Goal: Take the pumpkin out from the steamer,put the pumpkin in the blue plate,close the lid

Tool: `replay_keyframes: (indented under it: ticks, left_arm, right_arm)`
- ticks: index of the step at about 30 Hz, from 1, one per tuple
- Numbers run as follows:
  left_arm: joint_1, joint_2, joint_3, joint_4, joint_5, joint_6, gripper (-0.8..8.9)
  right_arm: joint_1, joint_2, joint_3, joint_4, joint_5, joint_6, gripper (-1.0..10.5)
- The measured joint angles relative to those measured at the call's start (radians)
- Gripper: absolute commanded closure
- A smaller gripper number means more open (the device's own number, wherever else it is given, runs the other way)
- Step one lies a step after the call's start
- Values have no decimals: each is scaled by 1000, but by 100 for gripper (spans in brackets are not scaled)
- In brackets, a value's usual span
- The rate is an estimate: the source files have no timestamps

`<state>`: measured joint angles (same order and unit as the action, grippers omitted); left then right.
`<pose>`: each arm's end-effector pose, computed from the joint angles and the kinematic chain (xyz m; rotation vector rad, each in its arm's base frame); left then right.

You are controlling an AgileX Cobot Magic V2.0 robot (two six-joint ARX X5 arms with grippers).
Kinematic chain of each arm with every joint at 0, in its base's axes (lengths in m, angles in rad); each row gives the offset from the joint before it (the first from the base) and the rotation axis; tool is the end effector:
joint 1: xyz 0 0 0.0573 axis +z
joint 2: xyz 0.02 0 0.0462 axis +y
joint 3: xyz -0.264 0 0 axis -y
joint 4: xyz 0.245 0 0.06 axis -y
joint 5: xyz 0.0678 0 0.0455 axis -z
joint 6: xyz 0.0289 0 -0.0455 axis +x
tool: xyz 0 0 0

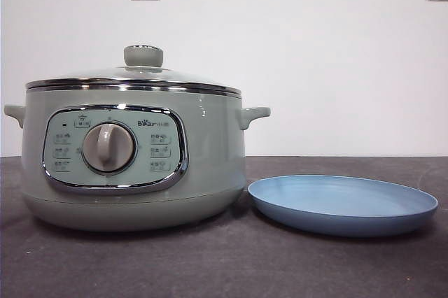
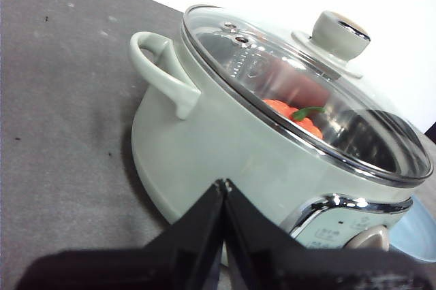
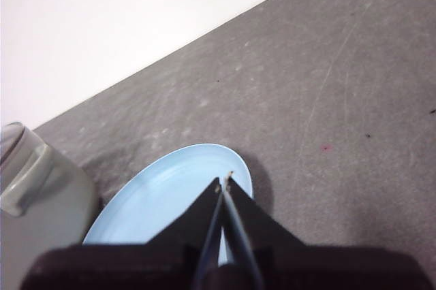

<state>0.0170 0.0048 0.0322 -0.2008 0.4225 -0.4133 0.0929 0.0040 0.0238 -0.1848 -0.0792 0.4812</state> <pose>0.0922 -0.0103 0.1552 -0.4447 0.2519 -0.3639 0.0944 0.0111 0.1535 0.4778 0.2033 0.1286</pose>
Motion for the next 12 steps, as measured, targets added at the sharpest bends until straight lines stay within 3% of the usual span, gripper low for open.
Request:
replay_keyframes:
  ticks: [6, 12]
  left_arm:
    - [0, 3, 8, 1, -1, -34, 822]
    - [0, 76, 132, -1, -24, -45, 822]
  right_arm:
    - [0, 16, 27, -10, -23, 18, 957]
    - [0, 103, 169, -19, -24, 20, 956]
